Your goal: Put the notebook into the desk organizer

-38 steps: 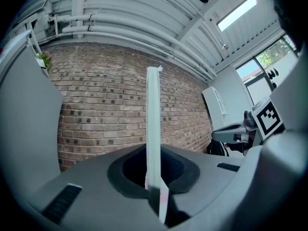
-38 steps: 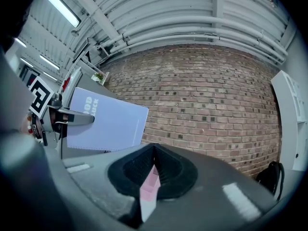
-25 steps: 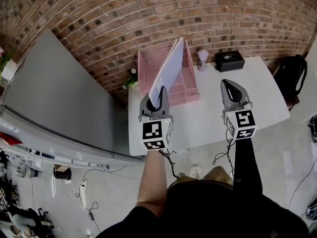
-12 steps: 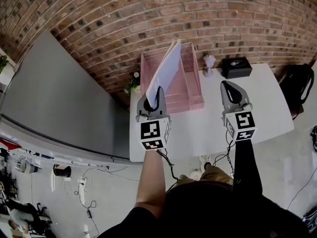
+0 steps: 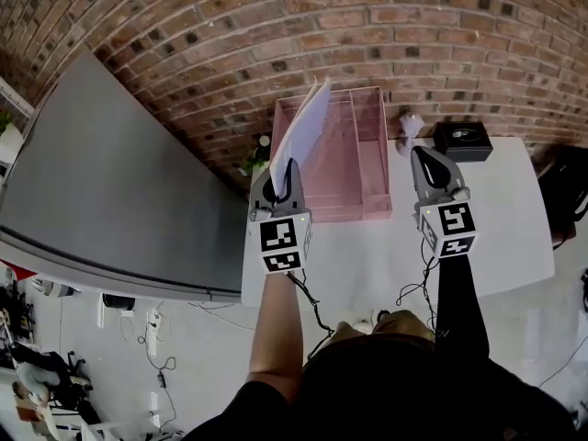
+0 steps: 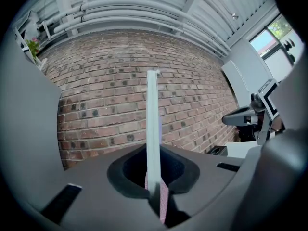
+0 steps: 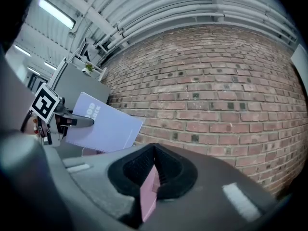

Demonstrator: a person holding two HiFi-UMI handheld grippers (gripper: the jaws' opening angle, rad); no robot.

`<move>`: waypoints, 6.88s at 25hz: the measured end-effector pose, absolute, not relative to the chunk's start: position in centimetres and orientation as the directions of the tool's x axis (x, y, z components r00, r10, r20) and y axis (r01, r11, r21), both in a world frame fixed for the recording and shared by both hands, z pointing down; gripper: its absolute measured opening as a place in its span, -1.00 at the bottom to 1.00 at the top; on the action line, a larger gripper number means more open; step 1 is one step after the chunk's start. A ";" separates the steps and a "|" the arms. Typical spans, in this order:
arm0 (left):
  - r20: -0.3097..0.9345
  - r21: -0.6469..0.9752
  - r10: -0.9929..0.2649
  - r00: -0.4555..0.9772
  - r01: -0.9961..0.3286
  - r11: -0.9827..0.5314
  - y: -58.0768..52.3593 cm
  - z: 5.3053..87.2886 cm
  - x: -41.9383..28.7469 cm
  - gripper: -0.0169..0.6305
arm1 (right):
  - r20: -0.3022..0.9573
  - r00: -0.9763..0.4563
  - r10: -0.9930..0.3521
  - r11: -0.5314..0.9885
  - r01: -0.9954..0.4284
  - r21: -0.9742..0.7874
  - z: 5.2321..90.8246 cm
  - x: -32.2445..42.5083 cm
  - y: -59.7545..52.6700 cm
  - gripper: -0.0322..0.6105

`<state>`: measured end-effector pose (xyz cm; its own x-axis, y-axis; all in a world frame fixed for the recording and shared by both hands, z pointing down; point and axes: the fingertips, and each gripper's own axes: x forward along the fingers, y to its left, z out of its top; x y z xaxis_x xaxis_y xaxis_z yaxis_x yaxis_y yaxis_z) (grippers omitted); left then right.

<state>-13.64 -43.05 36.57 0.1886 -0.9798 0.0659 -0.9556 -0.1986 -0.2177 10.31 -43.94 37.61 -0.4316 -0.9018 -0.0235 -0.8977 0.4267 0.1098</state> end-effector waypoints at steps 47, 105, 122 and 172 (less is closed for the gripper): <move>0.616 -0.565 -0.770 0.166 -0.588 -0.579 -53.4 50.2 -8.9 -0.67 | -0.006 -0.454 -0.891 0.454 -0.891 0.026 40.3 14.3 -55.1 -0.89; 0.429 -0.165 -0.753 0.498 -0.777 -0.607 -48.4 44.0 -7.0 0.17 | -0.056 -0.405 -0.913 0.401 -0.913 0.071 36.5 12.4 -47.1 -0.89; 0.240 -0.117 -0.863 0.446 -0.869 -0.481 -40.0 39.5 -9.3 0.17 | -0.068 -0.388 -0.919 0.382 -0.920 0.084 35.9 9.1 -38.6 -0.89; 0.033 -0.153 -0.943 0.330 -0.931 -0.331 -31.6 34.9 -9.8 -0.93 | -0.063 -0.410 -0.910 0.400 -0.907 0.131 36.4 9.4 -30.9 -0.89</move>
